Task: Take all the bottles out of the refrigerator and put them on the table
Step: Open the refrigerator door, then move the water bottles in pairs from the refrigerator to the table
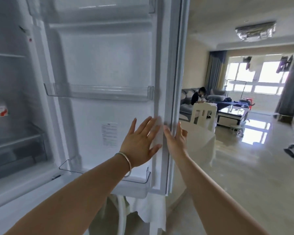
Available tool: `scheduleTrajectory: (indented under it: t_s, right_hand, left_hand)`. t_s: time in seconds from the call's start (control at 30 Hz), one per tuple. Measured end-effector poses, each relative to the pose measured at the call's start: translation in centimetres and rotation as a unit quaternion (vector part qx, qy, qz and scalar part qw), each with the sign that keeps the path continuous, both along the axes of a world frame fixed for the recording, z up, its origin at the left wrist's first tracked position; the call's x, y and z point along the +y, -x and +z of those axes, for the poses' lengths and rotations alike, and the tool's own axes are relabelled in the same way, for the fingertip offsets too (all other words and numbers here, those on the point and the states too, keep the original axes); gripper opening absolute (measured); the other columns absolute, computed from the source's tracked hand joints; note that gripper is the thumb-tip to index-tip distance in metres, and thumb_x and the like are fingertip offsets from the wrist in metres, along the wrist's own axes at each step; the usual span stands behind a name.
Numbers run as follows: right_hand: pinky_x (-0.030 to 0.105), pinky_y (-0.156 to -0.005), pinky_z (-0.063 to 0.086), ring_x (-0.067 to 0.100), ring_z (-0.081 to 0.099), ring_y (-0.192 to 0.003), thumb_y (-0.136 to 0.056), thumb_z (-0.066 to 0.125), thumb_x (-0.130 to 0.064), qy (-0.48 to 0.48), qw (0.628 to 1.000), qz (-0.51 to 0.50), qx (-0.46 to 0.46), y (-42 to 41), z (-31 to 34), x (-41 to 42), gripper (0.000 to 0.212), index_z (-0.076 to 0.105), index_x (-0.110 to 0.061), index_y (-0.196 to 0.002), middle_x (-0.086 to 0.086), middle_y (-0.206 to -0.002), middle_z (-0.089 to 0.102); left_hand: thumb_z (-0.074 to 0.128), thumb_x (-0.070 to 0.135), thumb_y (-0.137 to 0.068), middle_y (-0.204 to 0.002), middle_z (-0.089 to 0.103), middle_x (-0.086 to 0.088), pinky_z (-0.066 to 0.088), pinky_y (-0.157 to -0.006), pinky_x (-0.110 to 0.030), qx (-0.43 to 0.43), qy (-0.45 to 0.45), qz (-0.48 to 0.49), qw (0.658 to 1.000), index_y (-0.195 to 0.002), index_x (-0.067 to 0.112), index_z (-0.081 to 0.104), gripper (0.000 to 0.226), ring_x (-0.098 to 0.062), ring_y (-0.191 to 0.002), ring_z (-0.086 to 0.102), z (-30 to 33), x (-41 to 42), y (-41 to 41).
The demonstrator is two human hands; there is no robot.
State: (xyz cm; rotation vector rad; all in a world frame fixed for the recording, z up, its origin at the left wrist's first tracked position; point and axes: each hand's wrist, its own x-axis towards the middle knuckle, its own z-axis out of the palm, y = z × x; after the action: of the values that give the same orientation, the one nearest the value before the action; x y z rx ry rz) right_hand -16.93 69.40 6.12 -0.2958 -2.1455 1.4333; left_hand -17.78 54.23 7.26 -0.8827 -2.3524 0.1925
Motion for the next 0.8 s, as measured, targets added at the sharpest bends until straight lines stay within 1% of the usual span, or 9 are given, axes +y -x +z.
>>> scheduleTrajectory:
  t_s: [0.07, 0.13, 0.27, 0.43, 0.53, 0.6, 0.67, 0.73, 0.8]
  right_hand:
    - [0.033, -0.099, 0.033, 0.026, 0.038, -0.129, -0.086, 0.049, -0.059, 0.009, 0.999, 0.022, -0.027, 1.2, 0.2, 0.6, 0.077, 0.013, -0.032, -0.149, 0.006, -0.139, 0.028]
    - [0.033, -0.097, 0.034, 0.028, 0.039, -0.130, -0.083, 0.049, -0.065, 0.012, 0.997, 0.046, -0.062, 2.2, 0.6, 1.4, 0.080, 0.013, -0.036, -0.148, 0.004, -0.143, 0.027]
    - [0.043, -0.109, 0.029, 0.033, 0.028, -0.140, -0.079, 0.053, -0.066, 0.065, 0.992, 0.064, -0.083, 4.0, 1.2, 2.1, 0.083, 0.010, -0.043, -0.147, 0.004, -0.158, 0.013]
    - [0.041, -0.107, 0.037, 0.029, 0.040, -0.130, -0.084, 0.056, -0.056, 0.020, 0.997, 0.037, -0.066, 4.6, 0.0, 2.3, 0.079, 0.009, -0.044, -0.146, 0.004, -0.150, 0.026]
    - [0.040, -0.103, 0.039, 0.029, 0.043, -0.125, -0.086, 0.056, -0.049, 0.017, 0.998, 0.031, -0.050, 4.1, -0.4, 2.1, 0.076, 0.011, -0.042, -0.147, 0.003, -0.146, 0.026]
    - [0.039, -0.103, 0.036, 0.030, 0.037, -0.130, -0.088, 0.057, -0.042, 0.014, 0.999, 0.006, -0.030, 3.6, -0.2, 1.2, 0.075, 0.013, -0.033, -0.148, 0.006, -0.147, 0.023]
    - [0.043, -0.103, 0.036, 0.032, 0.032, -0.133, -0.088, 0.059, -0.031, -0.021, 0.995, -0.097, 0.033, 3.1, 0.4, -0.8, 0.070, 0.022, -0.022, -0.147, 0.012, -0.148, 0.024]
    - [0.045, -0.101, 0.037, 0.036, 0.034, -0.129, -0.083, 0.061, -0.018, -0.041, 0.972, -0.173, 0.152, 2.6, 0.4, -3.7, 0.064, 0.034, -0.013, -0.141, 0.019, -0.142, 0.032]
    - [0.048, -0.097, 0.040, 0.039, 0.042, -0.120, -0.077, 0.057, -0.015, -0.033, 0.955, -0.135, 0.263, 2.1, -0.8, -7.7, 0.060, 0.040, -0.011, -0.135, 0.022, -0.132, 0.039]
  left_hand:
    - [0.004, 0.058, -0.090, -0.162, 0.005, -0.008, -0.009, -0.117, -0.050, -0.014, 0.000, 0.010, 1.000, -0.152, 0.019, 0.008, 0.073, -0.023, -0.150, -0.001, -0.1, 0.6, 1.0]
    - [0.004, 0.059, -0.091, -0.162, -0.003, -0.005, -0.012, -0.117, -0.050, -0.039, 0.002, 0.026, 0.999, -0.152, 0.020, -0.002, 0.073, -0.020, -0.149, -0.010, -0.3, 1.1, 1.8]
    - [0.012, 0.059, -0.095, -0.162, -0.006, -0.002, -0.009, -0.119, -0.050, -0.087, 0.007, 0.039, 0.995, -0.151, 0.020, -0.007, 0.071, -0.018, -0.148, -0.013, -0.2, 1.6, 3.5]
    - [0.015, 0.057, -0.096, -0.162, -0.006, -0.002, -0.007, -0.120, -0.049, -0.115, -0.014, 0.040, 0.992, -0.151, 0.018, -0.009, 0.072, -0.017, -0.148, -0.012, -0.2, 2.2, 4.4]
    - [0.017, 0.056, -0.096, -0.162, -0.004, 0.001, -0.005, -0.120, -0.049, -0.125, -0.033, 0.033, 0.991, -0.151, 0.018, -0.008, 0.072, -0.016, -0.149, -0.010, -0.6, 2.0, 4.0]
    - [0.022, 0.055, -0.097, -0.162, 0.002, 0.002, -0.003, -0.120, -0.049, -0.126, -0.044, 0.035, 0.990, -0.152, 0.019, -0.002, 0.070, -0.017, -0.149, -0.006, -0.7, 1.2, 3.2]
    - [0.033, 0.050, -0.096, -0.161, 0.014, 0.002, 0.004, -0.120, -0.048, -0.120, -0.089, 0.043, 0.988, -0.151, 0.019, 0.014, 0.066, -0.018, -0.149, 0.005, -0.7, -0.6, 2.6]
    - [0.049, 0.040, -0.091, -0.150, 0.038, -0.003, 0.025, -0.115, -0.047, -0.091, -0.173, 0.036, 0.980, -0.142, 0.018, 0.038, 0.057, -0.023, -0.141, 0.029, -1.0, -3.3, 2.0]
    - [0.061, 0.031, -0.080, -0.126, 0.060, -0.006, 0.046, -0.095, -0.042, -0.025, -0.222, 0.034, 0.974, -0.122, 0.016, 0.060, 0.044, -0.027, -0.118, 0.055, -1.4, -7.1, 1.5]
